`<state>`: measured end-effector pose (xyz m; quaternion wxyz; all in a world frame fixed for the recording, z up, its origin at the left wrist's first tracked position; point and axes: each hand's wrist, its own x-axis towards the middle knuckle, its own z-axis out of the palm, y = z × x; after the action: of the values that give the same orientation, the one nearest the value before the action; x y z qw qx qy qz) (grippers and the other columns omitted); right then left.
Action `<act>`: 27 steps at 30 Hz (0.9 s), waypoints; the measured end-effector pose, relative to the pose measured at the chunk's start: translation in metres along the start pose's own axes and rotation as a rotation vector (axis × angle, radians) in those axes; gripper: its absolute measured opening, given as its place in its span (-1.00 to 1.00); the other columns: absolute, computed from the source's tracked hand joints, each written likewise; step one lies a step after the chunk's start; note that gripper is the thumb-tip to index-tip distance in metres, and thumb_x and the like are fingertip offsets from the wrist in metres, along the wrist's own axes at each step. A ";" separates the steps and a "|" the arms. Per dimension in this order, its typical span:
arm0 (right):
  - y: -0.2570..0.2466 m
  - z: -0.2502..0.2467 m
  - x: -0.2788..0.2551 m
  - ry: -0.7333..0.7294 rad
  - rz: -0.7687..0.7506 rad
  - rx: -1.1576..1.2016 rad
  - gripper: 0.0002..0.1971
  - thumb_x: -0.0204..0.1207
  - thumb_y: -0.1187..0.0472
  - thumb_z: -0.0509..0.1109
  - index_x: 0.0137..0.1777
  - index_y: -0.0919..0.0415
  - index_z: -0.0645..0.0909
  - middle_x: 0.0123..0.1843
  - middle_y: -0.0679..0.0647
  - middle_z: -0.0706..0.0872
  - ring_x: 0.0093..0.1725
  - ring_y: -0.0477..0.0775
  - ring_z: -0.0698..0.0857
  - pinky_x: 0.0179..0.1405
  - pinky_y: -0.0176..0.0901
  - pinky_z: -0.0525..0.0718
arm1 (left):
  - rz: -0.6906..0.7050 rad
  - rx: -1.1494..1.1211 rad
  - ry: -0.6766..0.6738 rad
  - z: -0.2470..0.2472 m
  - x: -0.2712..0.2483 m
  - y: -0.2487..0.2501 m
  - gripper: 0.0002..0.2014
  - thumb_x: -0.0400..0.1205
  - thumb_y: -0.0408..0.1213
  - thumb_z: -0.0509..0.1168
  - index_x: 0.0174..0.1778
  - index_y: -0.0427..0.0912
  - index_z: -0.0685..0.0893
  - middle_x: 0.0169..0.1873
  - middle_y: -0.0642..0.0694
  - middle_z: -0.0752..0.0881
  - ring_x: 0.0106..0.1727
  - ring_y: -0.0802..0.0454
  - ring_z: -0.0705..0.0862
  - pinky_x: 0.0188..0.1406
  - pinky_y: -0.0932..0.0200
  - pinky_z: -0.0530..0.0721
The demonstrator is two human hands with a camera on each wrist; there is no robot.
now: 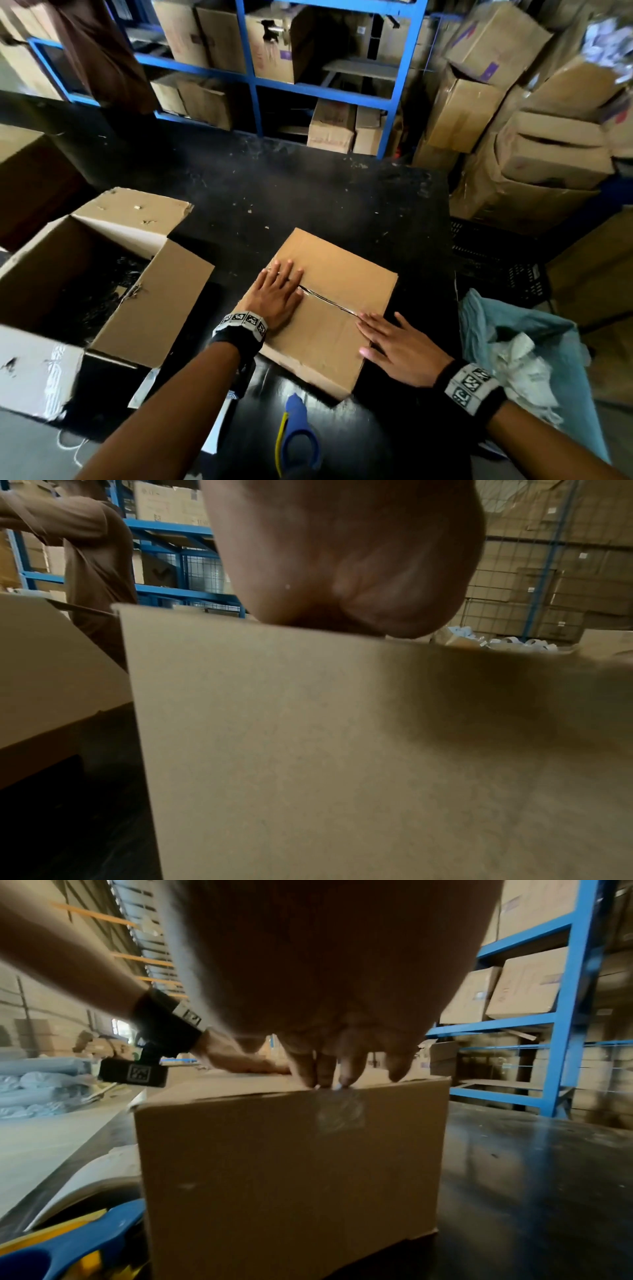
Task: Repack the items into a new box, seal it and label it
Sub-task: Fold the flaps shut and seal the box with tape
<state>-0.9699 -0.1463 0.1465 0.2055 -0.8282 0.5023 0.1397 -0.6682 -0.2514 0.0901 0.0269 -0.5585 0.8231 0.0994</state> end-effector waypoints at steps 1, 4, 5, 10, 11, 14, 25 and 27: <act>0.007 -0.008 -0.007 0.019 -0.017 0.035 -0.21 0.64 -0.40 -0.30 0.79 -0.05 0.08 0.81 -0.17 0.02 0.77 -0.20 0.00 0.78 0.10 -0.05 | 0.006 0.003 -0.001 0.000 0.001 0.001 -0.37 0.71 0.22 -0.42 0.73 0.16 -0.20 0.75 0.00 -0.14 0.75 -0.10 -0.21 0.72 -0.16 -0.13; 0.039 -0.030 -0.009 0.134 -0.100 -0.070 -0.40 0.73 -0.17 0.16 0.74 -0.11 0.20 0.77 -0.07 0.28 0.72 -0.09 0.26 0.72 0.02 0.20 | 0.015 0.030 0.005 0.000 0.002 0.001 -0.37 0.70 0.24 -0.43 0.72 0.17 -0.25 0.75 0.00 -0.17 0.74 -0.10 -0.22 0.72 -0.18 -0.10; 0.048 -0.033 -0.003 0.115 -0.121 -0.146 -0.29 0.69 -0.11 0.27 0.77 -0.15 0.05 0.81 -0.04 0.14 0.77 -0.02 0.15 0.75 0.05 0.14 | 0.020 0.036 0.002 -0.001 0.001 0.001 -0.37 0.70 0.24 -0.43 0.72 0.17 -0.26 0.74 0.00 -0.19 0.74 -0.10 -0.23 0.72 -0.18 -0.10; 0.071 -0.045 0.051 0.008 -0.190 -0.327 0.16 0.40 -0.35 0.47 0.72 -0.34 -0.36 0.77 -0.15 -0.41 0.73 0.05 -0.42 0.66 0.24 -0.33 | 0.023 0.062 -0.001 -0.004 0.000 0.003 -0.37 0.73 0.24 -0.36 0.73 0.14 -0.25 0.74 -0.03 -0.19 0.74 -0.12 -0.23 0.72 -0.19 -0.10; 0.072 -0.046 0.058 -0.005 -0.205 -0.332 0.14 0.38 -0.41 0.44 0.72 -0.36 -0.33 0.78 -0.16 -0.38 0.74 0.04 -0.40 0.68 0.26 -0.31 | 0.024 0.065 -0.006 -0.005 -0.001 0.004 -0.37 0.74 0.24 -0.33 0.73 0.11 -0.21 0.74 -0.05 -0.17 0.74 -0.14 -0.21 0.72 -0.20 -0.10; 0.077 -0.046 0.071 -0.047 -0.220 -0.337 0.05 0.37 -0.54 0.31 0.71 -0.43 -0.28 0.79 -0.18 -0.32 0.78 0.04 -0.29 0.76 0.30 -0.16 | 0.018 0.032 -0.004 -0.010 -0.004 0.012 -0.36 0.76 0.20 -0.29 0.75 0.02 -0.12 0.75 -0.10 -0.13 0.74 -0.14 -0.19 0.72 -0.18 -0.14; 0.020 -0.011 0.055 0.062 -0.039 -0.148 0.00 0.35 -0.67 0.12 0.72 -0.41 -0.22 0.81 -0.15 -0.27 0.80 0.05 -0.24 0.74 0.22 -0.19 | 0.079 -0.055 -0.046 0.005 -0.045 0.040 -0.22 0.71 0.28 -0.27 0.75 -0.17 -0.10 0.75 -0.18 -0.12 0.75 -0.15 -0.18 0.71 -0.15 -0.21; 0.000 -0.002 0.055 0.125 0.018 -0.129 0.00 0.34 -0.69 0.08 0.73 -0.40 -0.18 0.83 -0.12 -0.21 0.81 0.07 -0.18 0.73 0.27 -0.11 | 0.095 -0.049 -0.042 0.005 -0.054 0.032 -0.18 0.67 0.33 -0.30 0.75 -0.16 -0.08 0.75 -0.15 -0.09 0.75 -0.15 -0.16 0.71 -0.14 -0.20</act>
<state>-0.9445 -0.1896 0.1246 0.1189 -0.8422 0.5117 0.1217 -0.6785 -0.1897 0.0974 0.0258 -0.5170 0.8453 0.1325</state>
